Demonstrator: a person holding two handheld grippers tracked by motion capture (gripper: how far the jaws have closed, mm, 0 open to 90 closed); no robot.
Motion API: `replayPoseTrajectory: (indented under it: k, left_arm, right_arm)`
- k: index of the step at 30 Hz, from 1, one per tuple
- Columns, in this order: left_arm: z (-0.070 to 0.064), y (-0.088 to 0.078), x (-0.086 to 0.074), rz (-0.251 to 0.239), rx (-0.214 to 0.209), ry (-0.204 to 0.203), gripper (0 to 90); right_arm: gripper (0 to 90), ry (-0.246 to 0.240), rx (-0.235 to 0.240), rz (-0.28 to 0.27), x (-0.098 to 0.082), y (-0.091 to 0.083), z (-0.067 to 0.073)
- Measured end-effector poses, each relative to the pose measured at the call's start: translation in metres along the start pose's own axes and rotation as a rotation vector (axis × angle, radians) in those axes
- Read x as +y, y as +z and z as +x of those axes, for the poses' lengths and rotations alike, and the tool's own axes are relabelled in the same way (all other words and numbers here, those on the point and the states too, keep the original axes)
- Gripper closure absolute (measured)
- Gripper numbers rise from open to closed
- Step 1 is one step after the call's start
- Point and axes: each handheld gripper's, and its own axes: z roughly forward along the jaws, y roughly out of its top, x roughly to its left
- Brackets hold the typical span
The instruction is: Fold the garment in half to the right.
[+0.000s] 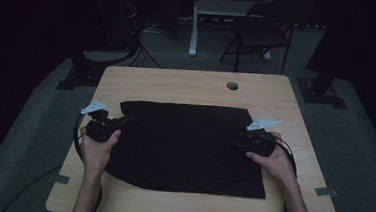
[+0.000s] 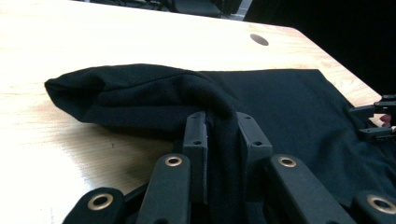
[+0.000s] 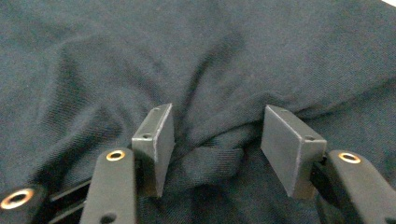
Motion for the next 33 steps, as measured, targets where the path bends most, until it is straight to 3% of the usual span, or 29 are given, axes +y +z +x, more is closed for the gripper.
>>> replayPoseTrajectory:
  k: [15, 33]
  left_arm:
    - [-0.01, -0.001, 0.006, -0.014, -0.04, 0.024, 77.6]
    - [-0.061, 0.018, 0.023, 0.003, -0.129, 0.13, 77.9]
  right_arm:
    - [43.3, -0.018, 0.01, -0.002, 0.008, 0.011, 0.013]
    - [43.3, -0.029, 0.03, -0.005, 0.015, 0.019, 0.021]
